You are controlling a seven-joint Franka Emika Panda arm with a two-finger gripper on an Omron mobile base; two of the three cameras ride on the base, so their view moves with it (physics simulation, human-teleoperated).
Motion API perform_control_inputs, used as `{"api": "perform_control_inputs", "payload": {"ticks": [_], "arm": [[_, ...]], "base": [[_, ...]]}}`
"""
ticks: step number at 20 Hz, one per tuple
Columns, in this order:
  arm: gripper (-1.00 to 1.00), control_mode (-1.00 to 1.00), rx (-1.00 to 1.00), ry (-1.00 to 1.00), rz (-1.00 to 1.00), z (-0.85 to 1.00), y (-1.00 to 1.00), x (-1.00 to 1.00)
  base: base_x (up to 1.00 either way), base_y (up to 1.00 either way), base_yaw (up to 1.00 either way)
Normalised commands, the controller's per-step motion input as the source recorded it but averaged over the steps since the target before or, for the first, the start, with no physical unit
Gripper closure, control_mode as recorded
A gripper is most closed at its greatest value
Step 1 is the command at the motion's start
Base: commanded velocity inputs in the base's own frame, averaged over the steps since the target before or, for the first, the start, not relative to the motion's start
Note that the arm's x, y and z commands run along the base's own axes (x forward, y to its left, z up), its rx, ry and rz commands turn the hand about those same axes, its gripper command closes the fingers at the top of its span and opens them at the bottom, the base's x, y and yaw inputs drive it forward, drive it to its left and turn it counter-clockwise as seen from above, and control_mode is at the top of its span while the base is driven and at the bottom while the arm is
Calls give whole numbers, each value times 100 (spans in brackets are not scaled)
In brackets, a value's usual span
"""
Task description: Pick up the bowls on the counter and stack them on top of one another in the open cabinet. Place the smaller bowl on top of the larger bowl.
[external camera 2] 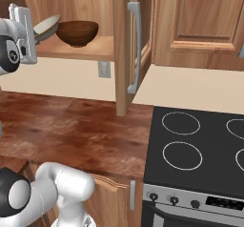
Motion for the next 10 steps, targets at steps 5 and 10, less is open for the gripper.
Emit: {"api": "perform_control_inputs", "payload": {"ticks": [5,10], "arm": [[100,-100,6,-1,-9,9,5,15],[100,-100,10,0,-9,8,-1,21]], "base": [[0,0,0],[0,0,0]]}}
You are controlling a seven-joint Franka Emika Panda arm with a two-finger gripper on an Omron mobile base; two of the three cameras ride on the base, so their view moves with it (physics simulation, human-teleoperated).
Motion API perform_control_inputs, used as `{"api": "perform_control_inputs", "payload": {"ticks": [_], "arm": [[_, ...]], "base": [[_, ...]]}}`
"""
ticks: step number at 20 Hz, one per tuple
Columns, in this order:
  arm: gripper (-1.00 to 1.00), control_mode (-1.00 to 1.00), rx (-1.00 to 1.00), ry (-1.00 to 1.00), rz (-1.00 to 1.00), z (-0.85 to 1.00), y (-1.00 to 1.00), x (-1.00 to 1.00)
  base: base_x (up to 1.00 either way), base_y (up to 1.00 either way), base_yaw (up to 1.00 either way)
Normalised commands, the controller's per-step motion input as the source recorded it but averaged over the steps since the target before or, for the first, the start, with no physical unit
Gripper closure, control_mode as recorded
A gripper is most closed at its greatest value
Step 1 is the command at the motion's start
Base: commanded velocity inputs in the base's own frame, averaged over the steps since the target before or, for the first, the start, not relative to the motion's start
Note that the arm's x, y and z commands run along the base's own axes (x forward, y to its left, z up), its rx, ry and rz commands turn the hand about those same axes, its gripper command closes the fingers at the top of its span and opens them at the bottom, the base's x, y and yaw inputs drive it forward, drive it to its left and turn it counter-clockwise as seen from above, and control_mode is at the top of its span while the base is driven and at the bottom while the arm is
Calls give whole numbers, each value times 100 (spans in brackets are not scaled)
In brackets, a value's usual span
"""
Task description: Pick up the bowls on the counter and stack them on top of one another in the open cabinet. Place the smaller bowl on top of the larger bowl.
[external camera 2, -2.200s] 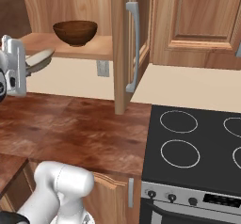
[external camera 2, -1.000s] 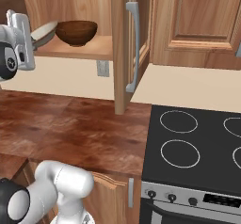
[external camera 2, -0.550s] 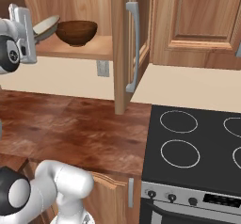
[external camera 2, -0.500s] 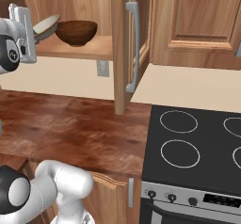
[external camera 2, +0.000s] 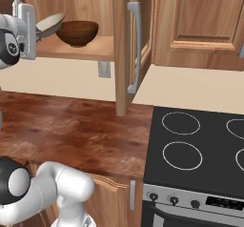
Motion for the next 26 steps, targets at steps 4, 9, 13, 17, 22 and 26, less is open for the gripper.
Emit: {"api": "perform_control_inputs", "payload": {"ticks": [4,9,13,17,22,26], "arm": [[100,-100,12,0,-5,7,0,27],[100,-100,13,1,-3,0,0,37],[100,-100,12,1,-2,0,0,37],[100,-100,11,0,-1,0,0,39],[100,-100,9,0,0,2,0,37],[100,-100,8,0,-1,3,0,38]], "base": [[0,0,0],[0,0,0],[0,0,0],[0,0,0],[0,0,0],[0,0,0]]}}
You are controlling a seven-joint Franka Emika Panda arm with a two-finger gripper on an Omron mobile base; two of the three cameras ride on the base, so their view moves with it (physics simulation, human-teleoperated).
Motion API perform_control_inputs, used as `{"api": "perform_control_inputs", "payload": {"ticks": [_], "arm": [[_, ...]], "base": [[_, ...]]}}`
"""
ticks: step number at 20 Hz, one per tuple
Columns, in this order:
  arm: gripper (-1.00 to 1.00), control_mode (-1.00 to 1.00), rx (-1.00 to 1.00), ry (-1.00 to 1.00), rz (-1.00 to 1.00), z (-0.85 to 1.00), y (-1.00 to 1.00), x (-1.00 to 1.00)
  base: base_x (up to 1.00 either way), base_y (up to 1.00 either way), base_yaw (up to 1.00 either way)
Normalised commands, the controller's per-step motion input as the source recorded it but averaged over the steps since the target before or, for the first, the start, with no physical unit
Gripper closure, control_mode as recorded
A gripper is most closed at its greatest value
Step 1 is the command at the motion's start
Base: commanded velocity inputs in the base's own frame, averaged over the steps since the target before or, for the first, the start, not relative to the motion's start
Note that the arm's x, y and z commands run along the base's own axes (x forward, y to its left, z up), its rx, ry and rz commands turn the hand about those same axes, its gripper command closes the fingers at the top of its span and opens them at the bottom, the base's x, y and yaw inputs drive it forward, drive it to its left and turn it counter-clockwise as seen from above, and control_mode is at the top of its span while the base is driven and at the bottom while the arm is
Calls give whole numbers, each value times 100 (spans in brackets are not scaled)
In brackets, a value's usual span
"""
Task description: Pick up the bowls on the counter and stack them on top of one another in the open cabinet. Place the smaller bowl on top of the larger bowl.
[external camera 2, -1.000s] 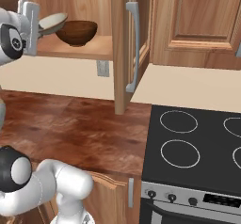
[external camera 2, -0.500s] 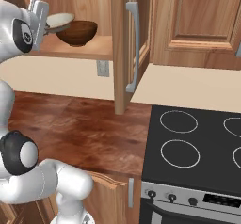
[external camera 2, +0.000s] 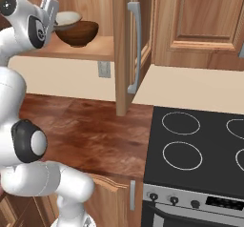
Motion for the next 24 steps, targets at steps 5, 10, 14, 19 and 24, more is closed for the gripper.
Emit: {"api": "perform_control_inputs", "payload": {"ticks": [5,10,14,19,24], "arm": [[100,-100,8,0,-1,1,1,38],[100,-100,7,1,-1,-5,5,36],[100,-100,5,2,-1,-16,5,30],[100,-100,3,0,0,-20,6,23],[100,-100,3,0,0,-21,1,8]], "base": [[0,0,0],[0,0,0],[0,0,0],[0,0,0],[0,0,0]]}}
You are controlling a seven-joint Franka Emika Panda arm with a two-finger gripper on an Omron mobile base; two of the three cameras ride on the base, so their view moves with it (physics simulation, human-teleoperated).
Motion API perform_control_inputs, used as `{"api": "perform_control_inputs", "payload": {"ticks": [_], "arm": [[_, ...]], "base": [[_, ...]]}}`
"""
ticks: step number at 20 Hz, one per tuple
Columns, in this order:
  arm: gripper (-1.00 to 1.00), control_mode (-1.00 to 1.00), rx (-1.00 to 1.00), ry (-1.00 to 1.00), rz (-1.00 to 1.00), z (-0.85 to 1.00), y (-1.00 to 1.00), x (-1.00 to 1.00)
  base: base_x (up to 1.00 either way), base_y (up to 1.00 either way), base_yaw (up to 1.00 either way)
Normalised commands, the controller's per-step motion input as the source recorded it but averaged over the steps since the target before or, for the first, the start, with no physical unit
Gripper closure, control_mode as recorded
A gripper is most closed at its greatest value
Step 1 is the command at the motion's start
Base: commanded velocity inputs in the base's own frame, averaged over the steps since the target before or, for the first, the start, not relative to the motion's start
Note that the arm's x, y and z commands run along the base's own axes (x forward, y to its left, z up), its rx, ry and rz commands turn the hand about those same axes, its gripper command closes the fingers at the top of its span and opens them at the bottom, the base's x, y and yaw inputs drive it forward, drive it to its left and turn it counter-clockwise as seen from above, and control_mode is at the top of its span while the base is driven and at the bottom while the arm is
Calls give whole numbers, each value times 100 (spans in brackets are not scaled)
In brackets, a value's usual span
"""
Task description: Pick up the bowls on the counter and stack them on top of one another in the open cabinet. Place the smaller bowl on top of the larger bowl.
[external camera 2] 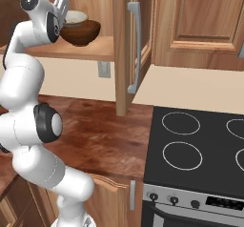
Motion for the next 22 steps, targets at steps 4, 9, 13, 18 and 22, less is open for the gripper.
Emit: {"api": "perform_control_inputs", "payload": {"ticks": [4,9,13,18,22], "arm": [[100,-100,2,0,0,-27,0,-2],[100,-100,2,0,0,-27,-2,-2],[100,-100,4,0,0,-16,-2,2],[-100,-100,3,0,0,-2,1,19],[-100,-100,2,0,0,2,1,25]], "base": [[0,0,0],[0,0,0],[0,0,0],[0,0,0],[0,0,0]]}}
